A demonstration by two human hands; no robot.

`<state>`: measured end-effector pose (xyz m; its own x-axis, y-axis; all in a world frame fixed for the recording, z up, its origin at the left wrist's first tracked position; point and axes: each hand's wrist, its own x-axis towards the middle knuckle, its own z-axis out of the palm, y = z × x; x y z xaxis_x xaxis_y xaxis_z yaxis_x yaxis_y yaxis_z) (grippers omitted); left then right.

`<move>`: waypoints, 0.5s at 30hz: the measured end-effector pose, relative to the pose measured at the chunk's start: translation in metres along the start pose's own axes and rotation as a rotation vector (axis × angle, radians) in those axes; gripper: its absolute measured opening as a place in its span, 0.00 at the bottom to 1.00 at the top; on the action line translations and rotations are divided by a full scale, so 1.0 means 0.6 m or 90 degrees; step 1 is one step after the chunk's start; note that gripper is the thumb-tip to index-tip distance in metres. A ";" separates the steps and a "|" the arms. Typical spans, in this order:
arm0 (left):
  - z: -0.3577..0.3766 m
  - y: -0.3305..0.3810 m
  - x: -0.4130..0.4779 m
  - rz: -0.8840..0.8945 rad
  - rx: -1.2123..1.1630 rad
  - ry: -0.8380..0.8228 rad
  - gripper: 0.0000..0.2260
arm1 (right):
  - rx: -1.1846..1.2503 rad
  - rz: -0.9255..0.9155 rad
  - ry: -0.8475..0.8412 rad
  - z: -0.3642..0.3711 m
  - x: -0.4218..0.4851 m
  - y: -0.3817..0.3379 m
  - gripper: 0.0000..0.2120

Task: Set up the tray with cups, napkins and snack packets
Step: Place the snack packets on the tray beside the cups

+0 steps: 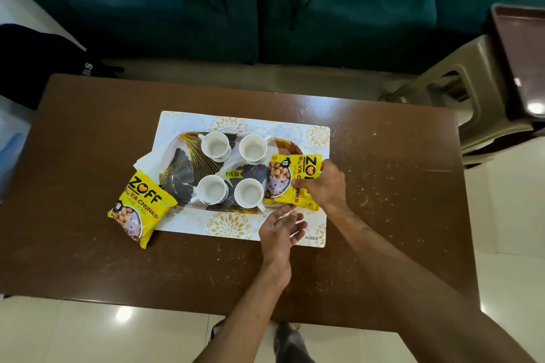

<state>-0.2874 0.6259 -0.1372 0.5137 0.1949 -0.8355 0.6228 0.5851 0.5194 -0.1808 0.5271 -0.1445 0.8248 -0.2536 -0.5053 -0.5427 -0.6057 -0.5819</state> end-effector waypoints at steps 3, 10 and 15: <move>-0.006 0.000 -0.007 0.008 0.016 -0.005 0.09 | 0.000 -0.004 -0.010 -0.005 -0.008 0.003 0.30; -0.024 0.007 -0.025 0.038 0.037 -0.013 0.10 | 0.093 -0.015 0.068 -0.050 -0.018 0.014 0.23; -0.031 0.017 -0.041 0.074 0.058 -0.028 0.09 | 0.141 -0.072 0.113 -0.078 -0.037 0.012 0.10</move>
<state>-0.3049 0.6415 -0.1146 0.6093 0.2208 -0.7616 0.6077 0.4870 0.6273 -0.1957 0.4929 -0.1075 0.8866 -0.3331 -0.3210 -0.4504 -0.4636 -0.7630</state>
